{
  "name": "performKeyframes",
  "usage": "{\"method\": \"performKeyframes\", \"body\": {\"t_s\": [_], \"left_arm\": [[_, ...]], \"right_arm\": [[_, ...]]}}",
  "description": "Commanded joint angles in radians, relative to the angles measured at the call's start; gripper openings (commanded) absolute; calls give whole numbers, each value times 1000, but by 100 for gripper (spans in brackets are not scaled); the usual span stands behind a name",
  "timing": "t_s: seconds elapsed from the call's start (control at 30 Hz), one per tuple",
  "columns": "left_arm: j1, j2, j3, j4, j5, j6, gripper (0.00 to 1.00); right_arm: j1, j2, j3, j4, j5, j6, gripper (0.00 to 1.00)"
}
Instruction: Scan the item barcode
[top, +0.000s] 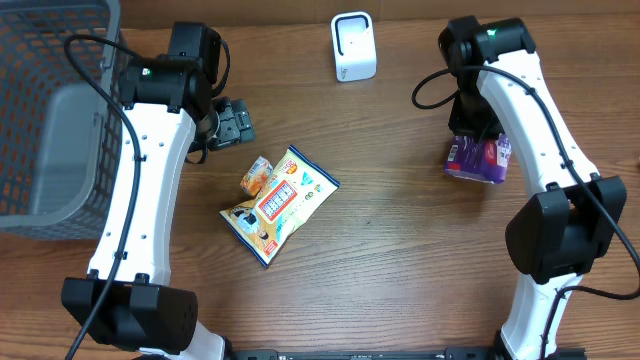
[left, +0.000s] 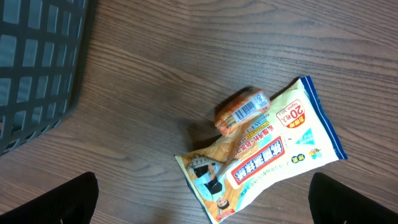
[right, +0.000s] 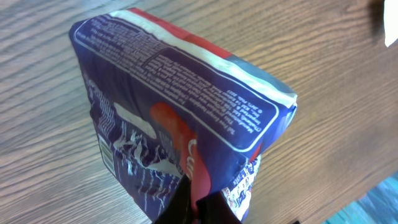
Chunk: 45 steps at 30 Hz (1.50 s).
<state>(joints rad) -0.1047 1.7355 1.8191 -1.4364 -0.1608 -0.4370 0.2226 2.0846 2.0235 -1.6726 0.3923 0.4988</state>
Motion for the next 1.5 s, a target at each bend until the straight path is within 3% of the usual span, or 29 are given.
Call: {"method": "performKeyframes", "body": {"t_s": [0.0, 0.27, 0.7, 0.9, 0.97, 1.07, 1.27, 1.47], "left_arm": [[0, 6, 8, 1, 1, 11, 100], [0, 6, 8, 1, 1, 11, 100], [0, 6, 8, 1, 1, 11, 100], [0, 6, 8, 1, 1, 11, 100], [0, 6, 8, 1, 1, 11, 100], [0, 6, 8, 1, 1, 11, 100], [0, 6, 8, 1, 1, 11, 100], [0, 6, 8, 1, 1, 11, 100]], "right_arm": [[15, -8, -49, 2, 26, 36, 4], [66, -6, -222, 79, 26, 37, 4], [229, -6, -226, 250, -149, 18, 13], [270, -8, -167, 265, -196, 18, 30], [270, -9, -115, 235, -196, 18, 40], [250, -9, -7, 172, -195, 16, 68], [167, -9, 116, 93, -193, -58, 100], [34, -8, 96, 56, -247, -175, 100]]}}
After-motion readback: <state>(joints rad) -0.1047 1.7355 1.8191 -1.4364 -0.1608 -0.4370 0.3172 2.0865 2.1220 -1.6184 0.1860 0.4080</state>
